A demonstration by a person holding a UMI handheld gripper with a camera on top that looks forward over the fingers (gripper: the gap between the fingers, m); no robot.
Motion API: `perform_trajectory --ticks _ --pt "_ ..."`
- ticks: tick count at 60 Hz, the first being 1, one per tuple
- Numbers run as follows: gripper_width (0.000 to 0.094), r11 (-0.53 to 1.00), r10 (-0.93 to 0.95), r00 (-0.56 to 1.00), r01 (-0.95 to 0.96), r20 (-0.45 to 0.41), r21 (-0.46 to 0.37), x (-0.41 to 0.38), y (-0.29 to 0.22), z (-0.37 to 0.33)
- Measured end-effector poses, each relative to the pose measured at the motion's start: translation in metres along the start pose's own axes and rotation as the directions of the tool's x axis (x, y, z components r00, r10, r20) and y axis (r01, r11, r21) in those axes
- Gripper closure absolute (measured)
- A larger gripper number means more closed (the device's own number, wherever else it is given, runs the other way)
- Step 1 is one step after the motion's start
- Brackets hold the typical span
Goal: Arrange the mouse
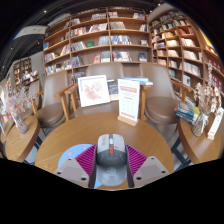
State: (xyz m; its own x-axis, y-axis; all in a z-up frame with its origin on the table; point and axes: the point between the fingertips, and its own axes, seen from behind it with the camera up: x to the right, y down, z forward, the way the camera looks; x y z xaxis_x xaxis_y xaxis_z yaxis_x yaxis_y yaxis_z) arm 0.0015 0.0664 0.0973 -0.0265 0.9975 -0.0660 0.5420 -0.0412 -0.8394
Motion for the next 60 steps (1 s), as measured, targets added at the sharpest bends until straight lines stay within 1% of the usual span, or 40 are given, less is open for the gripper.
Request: perform_trajectory --ticks 6,14,23,30,34,40,42,43,44,47,48,49,51,54,60 --pt "0.0501 1.000 -0.019 0.999 0.019 0.026 -0.018 -0.051 0.003 0.016" --pt "0.0503 0.997 -0.055 0.998 0.057 0.033 -0.054 -0.094 0.034 0.044" --pt "0.0503 0.993 -0.051 0.999 0.051 0.006 -0.110 -0.105 0.071 0.067" --pt "0.0505 0.991 -0.046 0.999 0.044 -0.010 -0.124 -0.106 0.085 0.073" --pt "0.0498 0.992 -0.049 0.999 0.045 -0.025 -0.115 -0.103 0.088 0.076" --pt "0.0439 0.994 -0.057 0.998 0.054 -0.029 -0.095 -0.102 0.088 0.078" --pt "0.0412 0.994 -0.060 0.998 0.058 -0.027 -0.094 -0.103 0.089 0.077" --pt "0.0381 0.994 -0.060 0.998 0.057 -0.022 -0.092 -0.106 0.088 0.077" --pt "0.0326 0.994 -0.058 0.998 0.056 -0.017 -0.090 -0.107 0.087 0.077" --pt "0.0090 0.995 -0.050 0.999 0.049 -0.013 -0.084 -0.108 0.085 0.075" --pt "0.0075 0.995 -0.047 0.999 0.045 -0.012 -0.083 -0.108 0.085 0.074" --pt "0.0099 0.996 -0.041 0.999 0.040 -0.010 -0.083 -0.108 0.085 0.073" --pt "0.0105 0.996 -0.030 0.999 0.029 -0.014 -0.085 -0.108 0.085 0.071" --pt "0.0084 0.996 -0.026 1.000 0.025 -0.017 -0.081 -0.108 0.083 0.064" --pt "0.0080 0.997 -0.051 0.996 0.047 -0.068 -0.061 -0.095 0.078 0.035"
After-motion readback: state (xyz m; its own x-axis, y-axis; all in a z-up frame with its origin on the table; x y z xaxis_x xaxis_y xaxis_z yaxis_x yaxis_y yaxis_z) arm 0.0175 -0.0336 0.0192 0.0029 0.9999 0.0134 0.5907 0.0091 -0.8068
